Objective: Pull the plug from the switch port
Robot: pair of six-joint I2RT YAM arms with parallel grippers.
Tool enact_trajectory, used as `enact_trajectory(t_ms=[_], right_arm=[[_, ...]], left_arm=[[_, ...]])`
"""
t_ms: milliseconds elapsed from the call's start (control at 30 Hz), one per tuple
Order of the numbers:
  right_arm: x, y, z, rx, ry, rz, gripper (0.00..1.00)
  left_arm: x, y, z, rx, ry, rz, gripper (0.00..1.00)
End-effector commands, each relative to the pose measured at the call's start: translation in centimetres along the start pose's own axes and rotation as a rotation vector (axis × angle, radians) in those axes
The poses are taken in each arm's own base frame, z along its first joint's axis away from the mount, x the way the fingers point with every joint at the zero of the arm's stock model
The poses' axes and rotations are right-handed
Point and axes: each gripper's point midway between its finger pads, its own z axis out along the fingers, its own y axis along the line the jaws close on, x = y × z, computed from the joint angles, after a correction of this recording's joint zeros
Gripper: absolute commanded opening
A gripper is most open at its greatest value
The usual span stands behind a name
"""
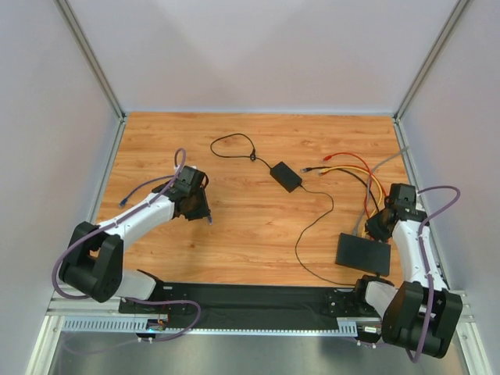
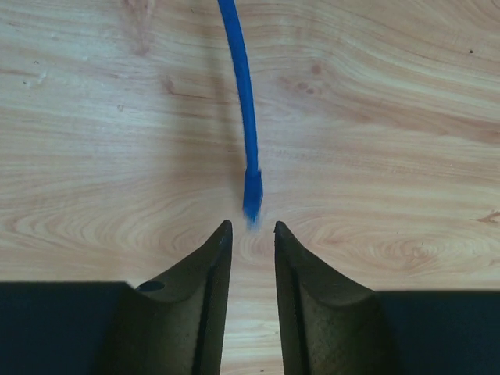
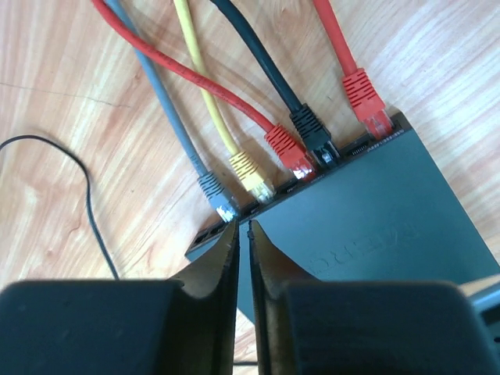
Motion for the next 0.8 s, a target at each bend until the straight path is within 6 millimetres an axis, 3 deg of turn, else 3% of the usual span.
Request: enact_trajectory(t_ms=[0, 167, 367, 400, 467, 500, 533, 567, 600, 633, 667, 700, 733, 767], right_arm=[[-1.0, 0.2, -2.0, 0.006, -0.036, 0.011, 0.12], [-0.4, -0.4, -3.1, 0.028, -0.019, 0.022, 0.20], [-0.6, -0.9, -3.1, 0.063, -0.026, 0.035, 0.26], [-0.7, -1.2, -3.1, 0.083, -0.031, 0.038, 0.26], [-0.9, -1.5, -2.9, 0.110, -0.032, 0.057, 0.27], [-1.0, -1.8, -2.6, 0.127, -0.036, 0.066, 0.27], [-1.0, -1.8, -2.4, 0.130, -0.032, 0.073, 0.27], [-1.1, -1.9, -2.3, 0.134, -0.027, 0.085, 0.27], [-1.1, -2.1, -2.2, 0.139, -0.016, 0.097, 0.27], [-1.0, -2.3, -1.9, 0.148, -0.005, 0.103, 0.26], [-0.8, -2.4, -1.9, 0.152, 0.002, 0.112, 0.26], [-0.8, -2.6, -1.9, 0.157, 0.002, 0.115, 0.26], [-0.7, -2.8, -1.9, 0.159, 0.001, 0.120, 0.26], [-0.5, -3.1, -1.8, 0.168, 0.001, 0.131, 0.26]], left_arm=[[-2.3, -1.6, -0.5, 0.108, -0.104, -0.075, 0.37], [-3.3, -4.8, -2.8, 0.280, -0.128, -0.051, 0.48], [-4.7, -11.1, -6.9, 0.529, -0.208, 0.013, 0.53], [-5.6, -13.2, -8.3, 0.597, -0.243, 0.039, 0.53], [-4.1, -17.0, -8.6, 0.698, -0.183, 0.134, 0.50], [-5.1, -19.7, -10.4, 0.774, -0.207, 0.172, 0.48], [-2.9, -21.9, -9.5, 0.816, -0.123, 0.227, 0.47], [-2.4, -23.4, -9.7, 0.854, -0.096, 0.251, 0.47], [-3.1, -26.0, -11.3, 0.931, -0.097, 0.277, 0.47], [-1.3, -27.4, -10.1, 0.966, -0.006, 0.307, 0.46], [0.0, -29.1, -10.5, 1.016, 0.037, 0.341, 0.47], [-0.6, -31.4, -12.1, 1.103, 0.013, 0.373, 0.47], [0.8, -32.4, -10.7, 1.124, 0.081, 0.393, 0.47], [1.6, -33.7, -11.0, 1.166, 0.095, 0.421, 0.47]])
